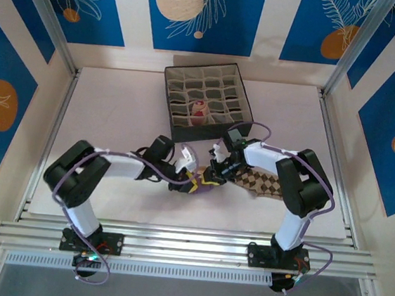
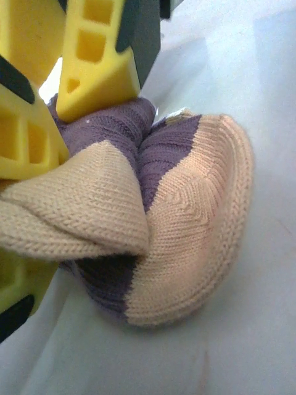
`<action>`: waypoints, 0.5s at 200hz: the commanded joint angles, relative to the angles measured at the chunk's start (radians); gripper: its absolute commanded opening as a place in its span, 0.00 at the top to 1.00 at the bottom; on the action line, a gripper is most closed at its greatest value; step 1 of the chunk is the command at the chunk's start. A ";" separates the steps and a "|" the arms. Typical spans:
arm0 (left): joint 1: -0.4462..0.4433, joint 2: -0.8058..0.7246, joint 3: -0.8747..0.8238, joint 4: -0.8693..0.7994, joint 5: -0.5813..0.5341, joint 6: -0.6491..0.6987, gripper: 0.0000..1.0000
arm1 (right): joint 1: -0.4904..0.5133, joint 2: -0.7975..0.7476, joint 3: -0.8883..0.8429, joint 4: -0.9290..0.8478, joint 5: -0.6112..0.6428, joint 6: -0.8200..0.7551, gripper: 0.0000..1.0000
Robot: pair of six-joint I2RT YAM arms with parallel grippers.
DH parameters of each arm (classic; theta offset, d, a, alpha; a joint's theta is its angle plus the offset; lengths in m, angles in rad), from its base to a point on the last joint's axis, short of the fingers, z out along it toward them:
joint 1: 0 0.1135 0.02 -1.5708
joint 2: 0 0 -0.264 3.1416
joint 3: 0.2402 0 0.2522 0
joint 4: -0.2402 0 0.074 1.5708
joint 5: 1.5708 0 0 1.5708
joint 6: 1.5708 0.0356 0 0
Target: Roll the socks
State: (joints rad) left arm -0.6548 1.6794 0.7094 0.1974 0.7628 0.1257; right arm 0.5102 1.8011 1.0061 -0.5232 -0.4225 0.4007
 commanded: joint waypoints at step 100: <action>-0.380 -0.312 -0.255 0.205 -0.826 0.507 0.60 | 0.036 0.048 -0.001 -0.202 0.069 0.035 0.93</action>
State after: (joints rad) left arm -0.9962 1.3346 0.4492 0.3252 0.0727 0.5488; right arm 0.5365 1.8057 1.0195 -0.6212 -0.4232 0.4213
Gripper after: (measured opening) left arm 0.393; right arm 0.136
